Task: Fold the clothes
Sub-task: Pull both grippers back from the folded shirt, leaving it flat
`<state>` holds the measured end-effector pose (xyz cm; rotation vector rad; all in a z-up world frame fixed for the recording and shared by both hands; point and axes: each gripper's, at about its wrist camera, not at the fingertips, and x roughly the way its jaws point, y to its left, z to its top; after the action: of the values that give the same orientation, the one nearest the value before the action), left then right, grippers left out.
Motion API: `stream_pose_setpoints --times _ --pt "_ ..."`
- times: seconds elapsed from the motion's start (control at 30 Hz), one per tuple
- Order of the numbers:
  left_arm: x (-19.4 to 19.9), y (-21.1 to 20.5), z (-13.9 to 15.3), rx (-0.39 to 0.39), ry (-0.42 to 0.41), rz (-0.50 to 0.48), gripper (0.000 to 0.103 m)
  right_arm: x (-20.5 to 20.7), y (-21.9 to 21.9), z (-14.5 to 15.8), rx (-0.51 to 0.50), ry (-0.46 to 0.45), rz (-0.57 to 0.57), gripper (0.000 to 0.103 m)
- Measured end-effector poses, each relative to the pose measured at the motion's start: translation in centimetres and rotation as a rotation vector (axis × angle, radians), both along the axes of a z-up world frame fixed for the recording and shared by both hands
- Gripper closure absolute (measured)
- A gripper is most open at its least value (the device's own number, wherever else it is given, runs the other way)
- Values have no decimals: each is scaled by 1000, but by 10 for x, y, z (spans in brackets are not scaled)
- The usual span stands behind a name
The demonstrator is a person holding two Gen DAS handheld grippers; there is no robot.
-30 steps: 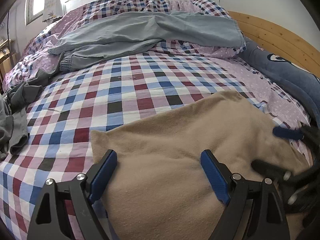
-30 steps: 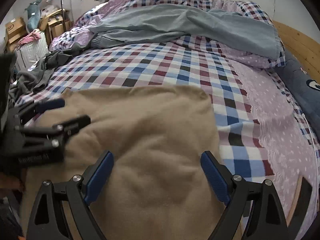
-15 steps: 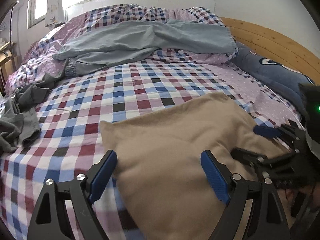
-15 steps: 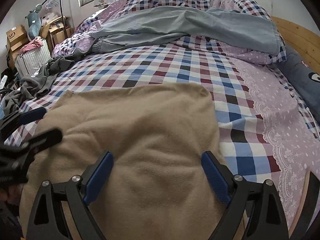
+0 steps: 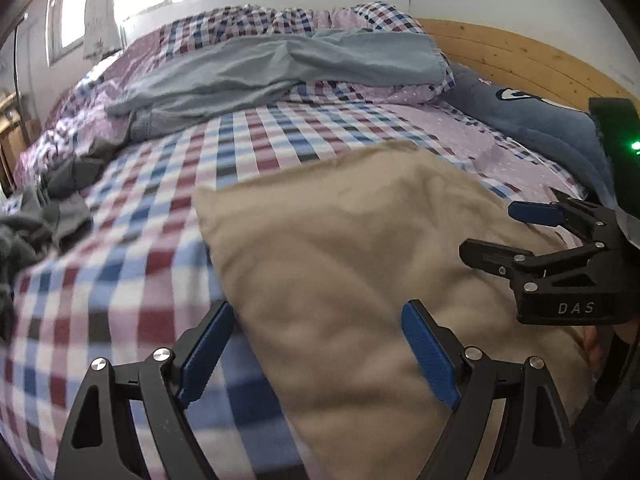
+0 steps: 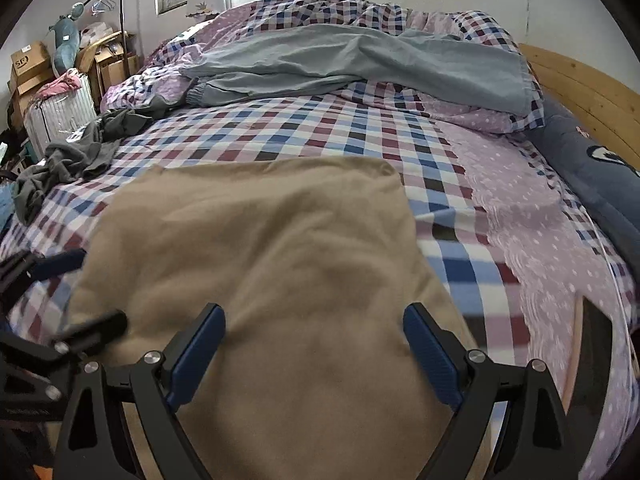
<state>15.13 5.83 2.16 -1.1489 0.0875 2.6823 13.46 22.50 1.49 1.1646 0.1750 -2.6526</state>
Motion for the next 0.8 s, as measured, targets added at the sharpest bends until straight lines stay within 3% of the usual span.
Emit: stream_pose_setpoints --times 0.33,0.5,0.8 --pt "49 11 -4 -10 -22 -55 14 56 -3 -4 -59 -53 -3 10" --pt "70 2 -7 37 -62 -55 14 78 0 -8 -29 -63 -22 10" --pt "99 3 -8 -3 -67 -116 14 113 5 -13 16 -81 -34 10"
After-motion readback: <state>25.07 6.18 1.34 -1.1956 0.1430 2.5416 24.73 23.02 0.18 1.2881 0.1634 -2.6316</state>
